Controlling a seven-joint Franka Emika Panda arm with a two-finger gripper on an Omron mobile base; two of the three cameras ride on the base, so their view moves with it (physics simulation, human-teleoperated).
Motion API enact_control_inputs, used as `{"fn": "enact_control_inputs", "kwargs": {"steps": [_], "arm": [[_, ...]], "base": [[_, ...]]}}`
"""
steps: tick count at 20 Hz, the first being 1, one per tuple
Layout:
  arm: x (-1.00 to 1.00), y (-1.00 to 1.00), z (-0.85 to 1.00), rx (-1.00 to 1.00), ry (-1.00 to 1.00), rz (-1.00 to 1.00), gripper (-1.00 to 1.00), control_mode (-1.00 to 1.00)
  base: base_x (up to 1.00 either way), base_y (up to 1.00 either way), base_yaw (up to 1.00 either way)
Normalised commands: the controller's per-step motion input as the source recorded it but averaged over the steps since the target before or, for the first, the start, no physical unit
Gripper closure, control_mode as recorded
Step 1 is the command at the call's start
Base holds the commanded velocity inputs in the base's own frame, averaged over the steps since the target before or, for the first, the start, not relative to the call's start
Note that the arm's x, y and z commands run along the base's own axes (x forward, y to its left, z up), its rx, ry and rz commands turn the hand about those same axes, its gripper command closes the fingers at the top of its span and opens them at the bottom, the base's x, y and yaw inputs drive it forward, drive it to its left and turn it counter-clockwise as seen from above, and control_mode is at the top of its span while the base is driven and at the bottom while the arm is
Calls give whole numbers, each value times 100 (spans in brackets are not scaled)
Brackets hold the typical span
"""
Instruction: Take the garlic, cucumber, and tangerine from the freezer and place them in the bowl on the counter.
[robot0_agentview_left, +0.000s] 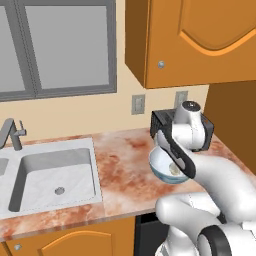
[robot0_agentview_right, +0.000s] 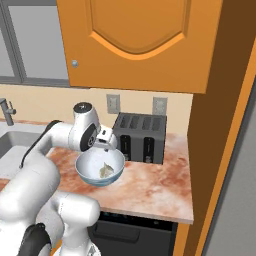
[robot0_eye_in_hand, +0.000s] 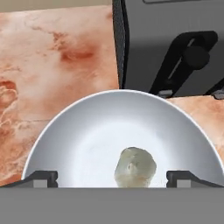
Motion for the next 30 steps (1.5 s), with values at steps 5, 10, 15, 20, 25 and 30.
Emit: {"fn": "enact_control_inputs", "kwargs": {"steps": [5,10,15,20,25,30], "arm": [[-77,-1,64,0,-6,0,-100,-100],[-79,0,58,0,-7,-1,-100,-100],[-74,0,64,0,-4,0,-100,-100],[-72,0,68,0,-1,0,-100,-100],[-58,0,72,0,0,0,-100,-100],[-34,0,45,0,0,0,-100,-100]], "base": [[0,0,0],[0,0,0],[0,0,0],[0,0,0],[0,0,0],[0,0,0]]}}
